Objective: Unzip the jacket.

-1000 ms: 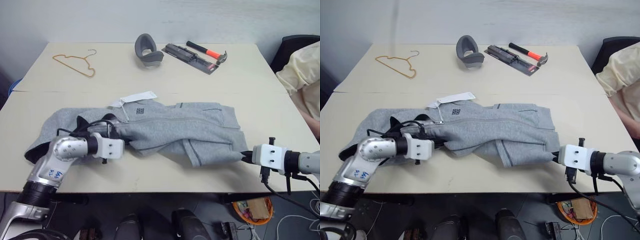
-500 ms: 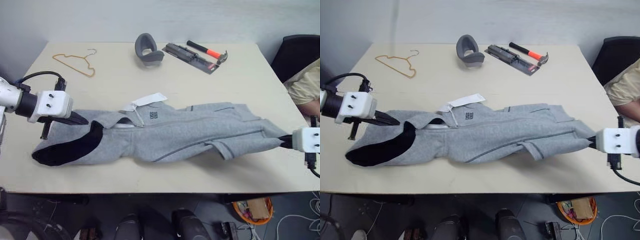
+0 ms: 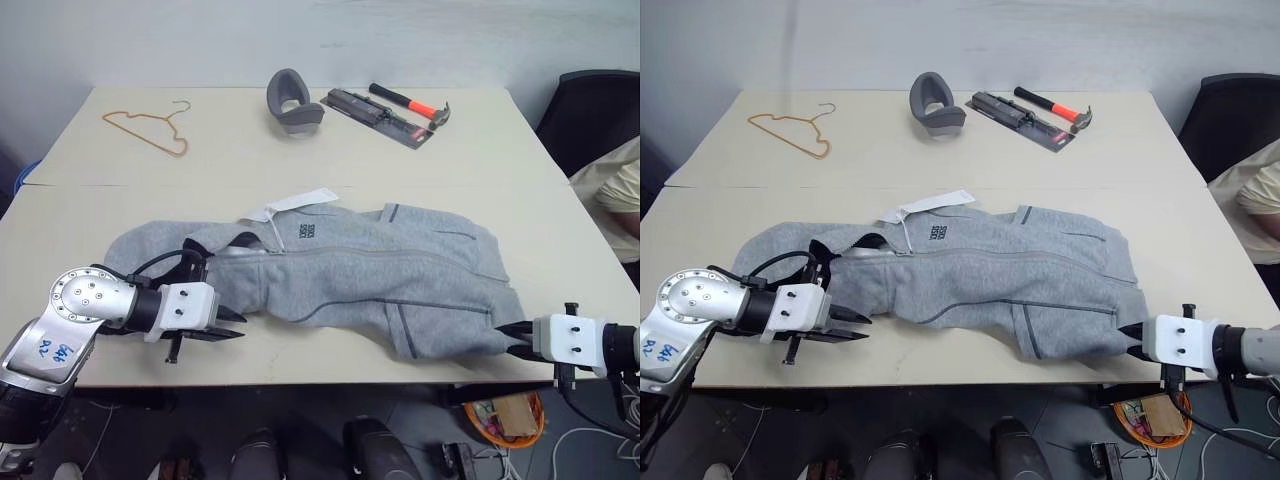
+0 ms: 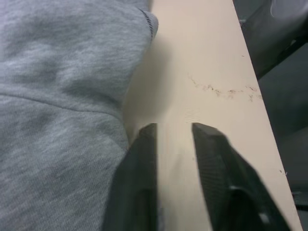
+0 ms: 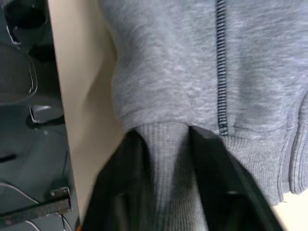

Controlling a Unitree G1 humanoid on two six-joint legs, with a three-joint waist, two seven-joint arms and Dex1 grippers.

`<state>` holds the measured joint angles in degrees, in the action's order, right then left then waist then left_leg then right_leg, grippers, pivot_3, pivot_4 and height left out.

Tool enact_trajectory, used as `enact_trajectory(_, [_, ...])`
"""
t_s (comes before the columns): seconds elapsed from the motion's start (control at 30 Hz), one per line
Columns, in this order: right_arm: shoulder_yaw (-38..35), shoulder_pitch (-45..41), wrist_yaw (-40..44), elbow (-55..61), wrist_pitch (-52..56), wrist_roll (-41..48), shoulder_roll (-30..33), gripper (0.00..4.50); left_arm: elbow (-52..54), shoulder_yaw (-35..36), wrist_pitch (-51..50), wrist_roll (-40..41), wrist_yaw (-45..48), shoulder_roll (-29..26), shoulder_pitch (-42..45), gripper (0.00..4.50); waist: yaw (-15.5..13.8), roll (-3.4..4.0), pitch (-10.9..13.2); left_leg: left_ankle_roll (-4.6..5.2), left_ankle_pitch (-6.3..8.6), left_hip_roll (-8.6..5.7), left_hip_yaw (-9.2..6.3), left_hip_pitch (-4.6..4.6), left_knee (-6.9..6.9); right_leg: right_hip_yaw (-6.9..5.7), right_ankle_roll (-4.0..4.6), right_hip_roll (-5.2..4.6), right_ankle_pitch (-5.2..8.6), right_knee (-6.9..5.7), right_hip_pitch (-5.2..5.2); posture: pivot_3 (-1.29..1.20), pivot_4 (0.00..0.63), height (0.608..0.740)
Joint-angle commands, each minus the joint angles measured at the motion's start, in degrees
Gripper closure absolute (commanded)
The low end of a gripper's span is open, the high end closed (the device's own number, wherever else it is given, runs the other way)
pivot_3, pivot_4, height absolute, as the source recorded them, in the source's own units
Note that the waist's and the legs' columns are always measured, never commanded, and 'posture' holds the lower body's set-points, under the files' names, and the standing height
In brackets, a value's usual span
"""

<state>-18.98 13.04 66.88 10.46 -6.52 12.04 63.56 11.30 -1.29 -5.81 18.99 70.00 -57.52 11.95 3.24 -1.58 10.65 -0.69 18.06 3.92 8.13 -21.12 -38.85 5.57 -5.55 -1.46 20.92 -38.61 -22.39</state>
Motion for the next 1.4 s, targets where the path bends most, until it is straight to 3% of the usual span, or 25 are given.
enact_trajectory(0.03, [-3.59, -0.58, 1.87, 3.03, 4.14, 4.87, 0.63, 1.64, -0.07, 4.41, -2.80, 6.41, 2.97, 0.03, 0.02, 2.00, -0.01, 0.00, 0.00, 0.00, 0.00, 0.01, 0.00, -0.01, 0.00, -0.05, 0.00, 0.00, 0.00, 0.00, -0.01, 0.00, 0.150, 0.740])
enact_trajectory(0.13, [-5.81, -5.42, 2.40, 6.57, 16.24, 15.24, 2.09, 0.50, -3.18, 7.88, -13.88, 15.35, 4.70, -0.91, 7.21, 0.97, -0.02, -0.01, 0.01, 0.00, 0.00, 0.00, -0.02, -0.02, -0.06, -0.20, 0.00, -0.01, 0.00, -0.04, 0.01, 0.00, 0.150, 0.740])
enact_trajectory(0.2, [-6.49, -9.21, 3.10, 8.56, 24.18, 22.33, 3.37, 0.00, -6.28, 8.01, -18.14, 17.04, 5.61, -1.41, 13.30, 0.33, -0.04, -0.01, 0.00, 0.01, 0.00, -0.01, -0.08, -0.06, -0.18, -0.26, -0.01, -0.02, 0.00, -0.14, 0.01, 0.00, 0.150, 0.740])
enact_trajectory(0.23, [-6.15, -11.57, 3.05, 9.26, 27.23, 25.28, 3.74, 0.00, -8.34, 7.43, -18.76, 16.66, 6.23, -1.19, 16.61, 0.04, -0.09, -0.01, 0.00, 0.02, 0.01, -0.03, -0.11, -0.04, -0.19, -0.28, -0.01, -0.02, 0.00, -0.15, 0.03, 0.00, 0.150, 0.740])
enact_trajectory(0.3, [-2.51, -20.05, -0.62, 10.66, 34.31, 31.72, 2.82, 0.00, -13.99, 4.61, -20.14, 14.41, 6.60, 0.51, 26.35, 0.01, -0.11, -0.01, 0.01, 0.02, 0.01, -0.06, -0.18, -0.07, -0.19, -0.35, 0.00, 0.00, 0.00, -0.11, 0.04, 0.00, 0.150, 0.740])
enact_trajectory(0.4, [3.25, -30.79, -6.29, 10.94, 41.86, 35.54, -0.62, 0.00, -21.16, 0.26, -17.69, 9.02, 8.14, 2.85, 34.23, 0.01, -0.09, -0.03, -0.01, 0.02, 0.01, -0.09, -0.24, -0.15, -0.19, -0.41, 0.00, 0.03, 0.00, -0.04, 0.01, 0.00, 0.150, 0.740])
enact_trajectory(0.5, [10.41, -42.52, -15.41, 8.87, 48.84, 35.56, -8.49, 0.59, -26.78, -4.62, -12.18, 2.66, 11.25, 4.86, 37.59, 0.00, 0.32, -0.03, -0.01, 0.01, 0.02, -0.08, -0.13, -0.21, -0.11, -0.30, 0.00, -0.02, 0.00, 0.05, -0.12, 0.00, 0.150, 0.740])
enact_trajectory(0.63, [19.02, -50.60, -22.36, 8.42, 53.91, 32.12, -18.33, 1.97, -31.93, -7.97, -9.42, -1.67, 12.32, 8.96, 40.54, 0.00, 0.49, -0.04, -0.01, 0.00, 0.01, 0.01, 0.01, -0.43, -0.14, -0.20, 0.01, 0.01, 0.01, -0.16, -0.50, 0.00, 0.150, 0.740])
enact_trajectory(0.77, [23.95, -55.33, -29.03, 5.21, 56.56, 27.67, -26.39, 3.39, -35.19, -8.34, -6.03, -4.49, 11.18, 11.80, 40.30, 0.00, 0.56, -0.04, -0.01, 0.01, 0.00, 0.02, 0.02, -1.28, -0.41, -0.22, 0.00, -0.06, 0.00, -0.53, -1.44, 0.00, 0.150, 0.740])
enact_trajectory(1.07, [26.35, -61.23, -36.77, -4.05, 59.06, 22.91, -42.17, 3.39, -31.55, -5.83, -6.05, -5.35, 7.13, 13.15, 31.27, 0.00, 1.92, -0.05, -0.02, -0.01, -0.01, 0.07, 0.12, -1.30, -0.44, -0.52, 0.01, -0.20, 0.00, -0.93, -1.63, 0.00, 0.150, 0.740])
enact_trajectory(1.17, [26.44, -61.57, -37.86, -4.81, 60.57, 23.19, -46.20, 2.83, -29.44, -5.21, -5.92, -5.65, 4.95, 13.68, 27.68, 0.00, 2.23, -0.05, -0.02, -0.04, -0.03, 0.11, 0.12, -1.29, -0.41, -0.57, 0.01, -0.20, 0.00, -1.00, -1.66, 0.00, 0.150, 0.740])
enact_trajectory(1.27, [28.77, -62.23, -38.53, -6.34, 61.05, 20.88, -48.54, 1.90, -28.97, -4.50, -5.93, -5.80, 2.74, 14.58, 26.21, 0.00, 2.33, -0.06, -0.03, -0.04, -0.03, 0.10, 0.11, -1.30, -0.42, -0.60, 0.01, -0.22, 0.00, -1.02, -1.65, 0.00, 0.150, 0.740])
enact_trajectory(1.4, [30.07, -64.28, -40.32, -11.69, 61.17, 17.87, -52.64, 1.90, -28.80, -3.59, -5.49, -5.84, 0.51, 15.34, 25.39, 0.00, 2.61, -0.07, -0.03, -0.04, -0.03, 0.08, 0.12, -1.29, -0.43, -0.63, 0.02, -0.23, 0.00, -0.96, -1.65, 0.00, 0.150, 0.740])
